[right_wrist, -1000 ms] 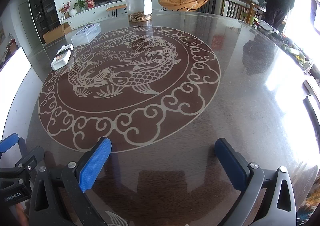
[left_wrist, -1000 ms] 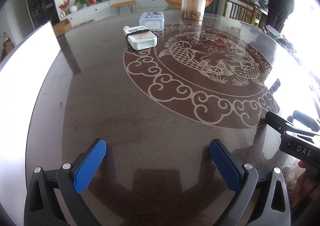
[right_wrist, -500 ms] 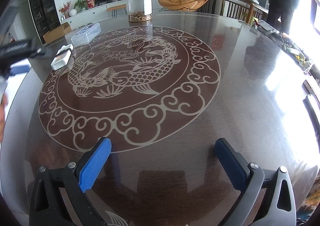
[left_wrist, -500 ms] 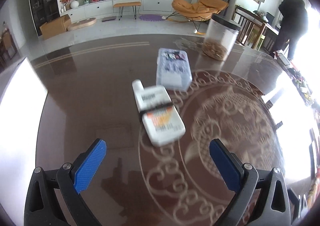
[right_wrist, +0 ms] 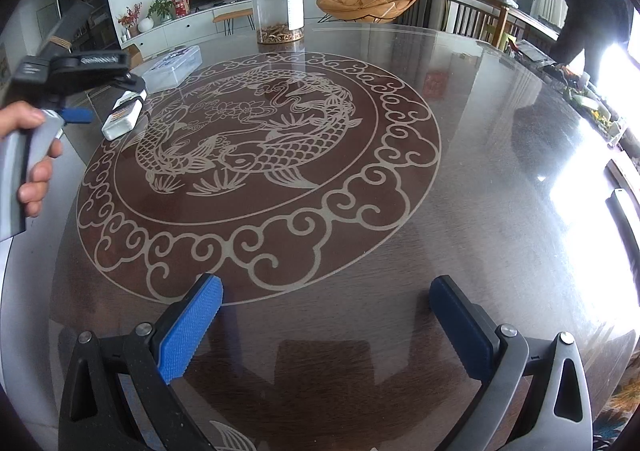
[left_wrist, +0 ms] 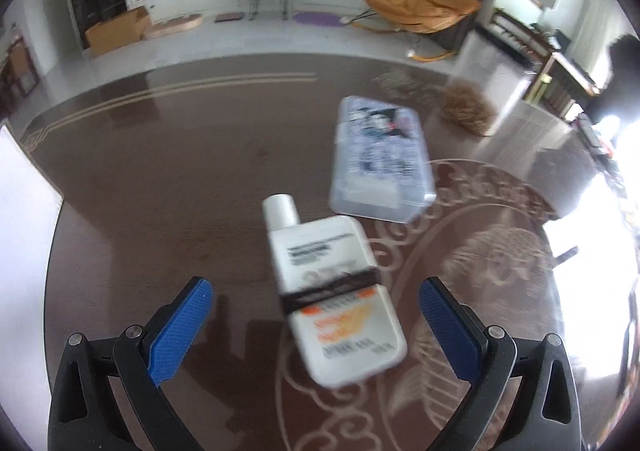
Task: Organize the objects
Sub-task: 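Move the left tool to the white sunscreen bottle and close on it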
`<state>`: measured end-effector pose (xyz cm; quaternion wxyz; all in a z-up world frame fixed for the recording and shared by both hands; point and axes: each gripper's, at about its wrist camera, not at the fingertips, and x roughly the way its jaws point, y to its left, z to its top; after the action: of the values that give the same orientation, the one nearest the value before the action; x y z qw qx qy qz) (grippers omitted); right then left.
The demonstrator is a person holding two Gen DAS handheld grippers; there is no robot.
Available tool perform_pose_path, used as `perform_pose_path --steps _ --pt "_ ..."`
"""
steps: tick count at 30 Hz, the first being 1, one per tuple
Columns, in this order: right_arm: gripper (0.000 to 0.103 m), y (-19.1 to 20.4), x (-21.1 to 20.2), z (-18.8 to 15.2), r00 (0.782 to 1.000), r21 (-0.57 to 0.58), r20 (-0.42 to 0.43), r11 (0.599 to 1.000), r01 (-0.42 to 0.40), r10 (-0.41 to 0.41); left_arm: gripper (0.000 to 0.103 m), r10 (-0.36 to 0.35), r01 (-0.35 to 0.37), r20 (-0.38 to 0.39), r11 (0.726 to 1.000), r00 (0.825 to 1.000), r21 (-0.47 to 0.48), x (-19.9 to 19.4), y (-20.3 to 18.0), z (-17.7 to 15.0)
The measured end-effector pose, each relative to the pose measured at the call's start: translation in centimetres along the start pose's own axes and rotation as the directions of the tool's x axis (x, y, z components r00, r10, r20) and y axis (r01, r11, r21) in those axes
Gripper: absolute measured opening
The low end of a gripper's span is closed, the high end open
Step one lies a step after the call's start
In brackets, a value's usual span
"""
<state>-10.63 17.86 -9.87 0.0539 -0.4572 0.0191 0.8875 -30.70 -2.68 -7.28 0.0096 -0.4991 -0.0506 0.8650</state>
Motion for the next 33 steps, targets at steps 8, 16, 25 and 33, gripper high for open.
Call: perform_pose_path --steps 8,16,25,33 --pt "0.103 0.0 0.0 0.0 1.000 0.000 0.000 1.000 0.000 0.000 0.088 0.098 -0.100 0.053 0.994 0.994 0.033 1.3 0.4 -0.3" --pt "0.103 0.0 0.0 0.0 1.000 0.000 0.000 1.000 0.000 0.000 0.054 0.117 -0.119 0.107 0.993 0.987 0.014 -1.5 2.1 -4.3" --pt "0.103 0.0 0.1 0.0 1.000 0.001 0.000 1.000 0.001 -0.001 0.056 0.096 -0.101 0.123 0.994 0.988 0.035 -5.8 4.0 -11.5" --pt "0.103 0.0 0.1 0.0 1.000 0.001 0.000 1.000 0.001 -0.001 0.103 0.097 -0.100 0.077 0.995 0.992 0.031 -5.5 4.0 -12.0"
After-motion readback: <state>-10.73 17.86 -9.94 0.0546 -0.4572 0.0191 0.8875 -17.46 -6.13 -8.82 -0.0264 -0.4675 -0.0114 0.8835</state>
